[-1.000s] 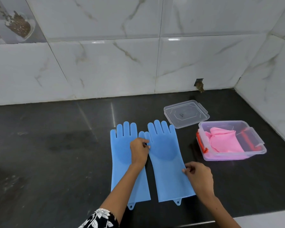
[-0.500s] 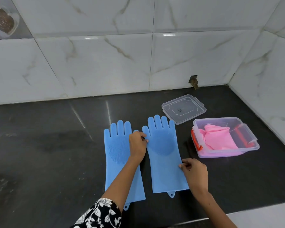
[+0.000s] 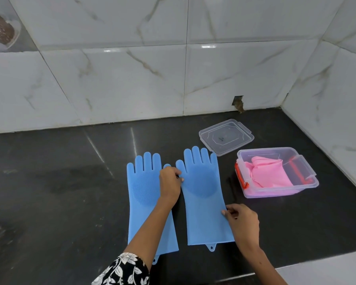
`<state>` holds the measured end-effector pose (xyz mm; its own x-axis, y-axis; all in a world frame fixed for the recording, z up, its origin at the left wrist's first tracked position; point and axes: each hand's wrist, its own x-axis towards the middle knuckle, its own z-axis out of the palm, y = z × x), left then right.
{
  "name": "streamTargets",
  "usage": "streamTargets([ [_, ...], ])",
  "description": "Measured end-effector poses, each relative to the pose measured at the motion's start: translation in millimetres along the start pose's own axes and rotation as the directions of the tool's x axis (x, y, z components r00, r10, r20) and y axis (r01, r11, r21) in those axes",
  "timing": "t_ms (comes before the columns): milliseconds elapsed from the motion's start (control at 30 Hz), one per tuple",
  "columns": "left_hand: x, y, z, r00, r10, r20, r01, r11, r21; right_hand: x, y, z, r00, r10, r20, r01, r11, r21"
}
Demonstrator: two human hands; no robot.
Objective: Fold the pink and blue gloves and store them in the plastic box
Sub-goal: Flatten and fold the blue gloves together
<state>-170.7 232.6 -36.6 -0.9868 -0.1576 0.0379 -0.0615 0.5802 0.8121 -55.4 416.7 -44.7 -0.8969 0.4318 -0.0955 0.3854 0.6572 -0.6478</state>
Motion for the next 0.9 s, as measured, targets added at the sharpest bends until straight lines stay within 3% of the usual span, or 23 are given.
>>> streamTargets([
  [233, -10.8, 3.5, 5.2, 0.987, 0.159, 0.021, -0.160, 0.970, 0.183, 1.5, 0.6, -3.3, 0.999, -0.029, -0.014, 0.029, 1.000, -0.008],
  [300, -12.7, 3.3, 6.7, 0.939, 0.284, 0.194, -0.325, 0.917, 0.231, 4.0, 1.0, -3.8, 0.999, -0.037, -0.011, 0.037, 0.999, -0.022],
  [333, -13.7, 1.0, 8.1, 0.887, 0.320, 0.334, -0.431, 0.835, 0.344, 4.6, 0.8, -4.0, 0.999, -0.041, -0.009, 0.041, 0.999, -0.028],
  [400, -15.9, -5.3, 9.4, 0.842, 0.196, 0.503, -0.472, 0.719, 0.510, 4.6, 0.4, -4.4, 0.998, -0.055, -0.008, 0.055, 0.998, -0.039],
  [467, -18.3, -10.8, 8.6, 0.819, 0.130, 0.559, -0.486, 0.674, 0.556, 2.4, 0.7, -5.4, 0.998, -0.061, -0.010, 0.061, 0.997, -0.044],
  [567, -23.3, -14.3, 4.9, 0.784, 0.156, 0.601, -0.545, 0.636, 0.546, -6.7, 4.8, -9.8, 0.998, -0.062, -0.011, 0.062, 0.997, -0.042],
  [633, -27.4, -13.2, -1.7, 0.787, 0.192, 0.586, -0.552, 0.645, 0.529, -14.7, 10.3, -15.0, 0.998, -0.065, -0.024, 0.064, 0.997, -0.033],
  [900, -71.9, -8.3, -8.8, 0.871, 0.251, 0.422, -0.411, 0.842, 0.348, -33.9, 27.7, -29.0, 0.997, -0.064, -0.048, 0.061, 0.997, -0.053],
])
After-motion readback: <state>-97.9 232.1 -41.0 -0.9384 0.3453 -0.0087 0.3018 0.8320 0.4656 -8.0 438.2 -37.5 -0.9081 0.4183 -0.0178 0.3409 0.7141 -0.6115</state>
